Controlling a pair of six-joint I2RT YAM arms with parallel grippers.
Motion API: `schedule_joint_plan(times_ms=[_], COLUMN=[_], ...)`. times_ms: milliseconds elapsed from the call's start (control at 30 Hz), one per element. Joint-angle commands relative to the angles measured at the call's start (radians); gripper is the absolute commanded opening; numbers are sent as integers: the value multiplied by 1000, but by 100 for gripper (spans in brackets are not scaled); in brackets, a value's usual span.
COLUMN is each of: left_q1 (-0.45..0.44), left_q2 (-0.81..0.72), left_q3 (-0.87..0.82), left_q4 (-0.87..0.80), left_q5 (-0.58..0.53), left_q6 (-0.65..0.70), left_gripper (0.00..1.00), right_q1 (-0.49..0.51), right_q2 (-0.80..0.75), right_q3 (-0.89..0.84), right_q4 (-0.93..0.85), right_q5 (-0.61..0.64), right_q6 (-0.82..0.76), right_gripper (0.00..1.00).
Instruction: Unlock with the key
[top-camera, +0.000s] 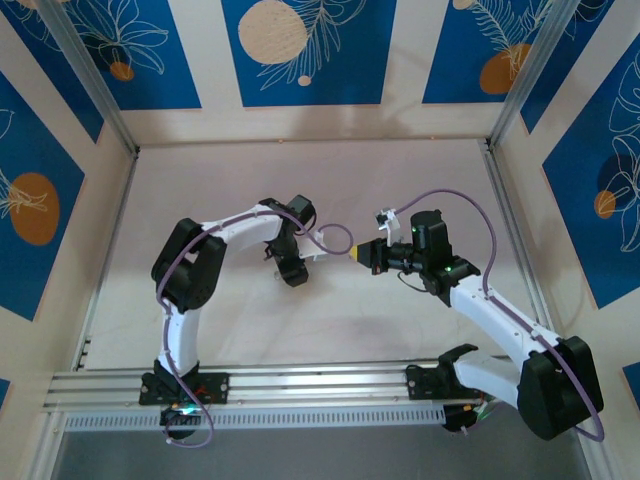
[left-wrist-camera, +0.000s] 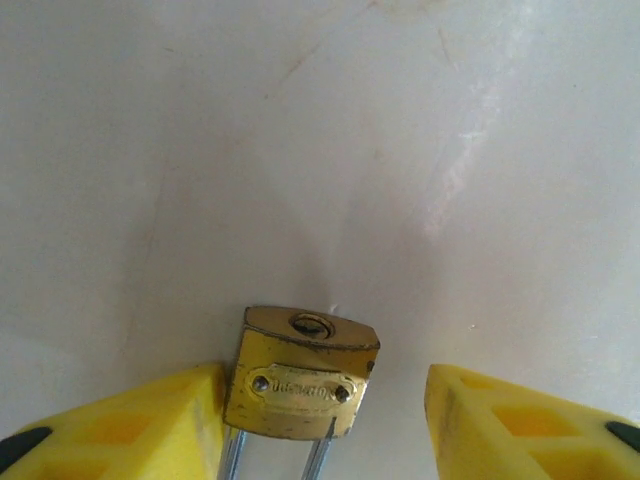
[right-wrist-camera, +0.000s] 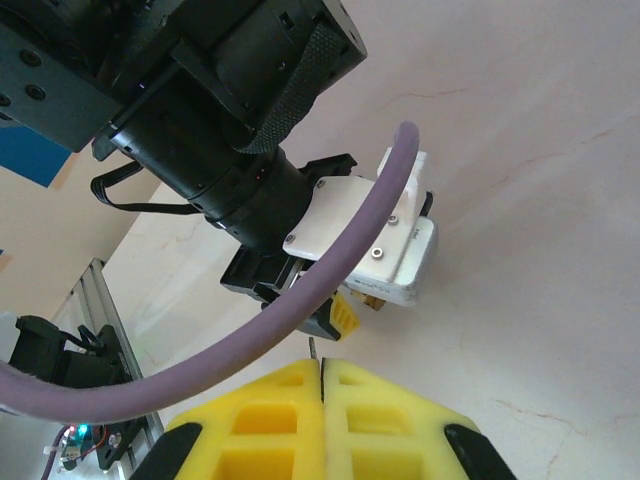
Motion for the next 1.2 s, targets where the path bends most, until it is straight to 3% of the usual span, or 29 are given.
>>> schedule_joint_plan(times_ms=[0,167,467,900,1167], left_q1=[-16,-24,-26,-40,-53], left_q2=[1,-21,-30,5,9], left_q3=[-17,-26,4,20,55], left_q4=[-65,-66,-81,-72,-68], left_q5=[37,53,39,-52,-16], left_q6=[-25,-43,-66,-106,-169], left_gripper=[50,46,50,50,50], right_q1=[-6,-6,-5,-6,-7], right_q2=[-19,-24,-30,-35,-35], right_q3=[-19,-14,-18,-23,-22], right_q4=[-14,-21,-29,-34,-37], right_q5=[-7,-5,7,35,41], right_q6=[5,3,3,3,0], right_gripper=[0,0,0,0,0])
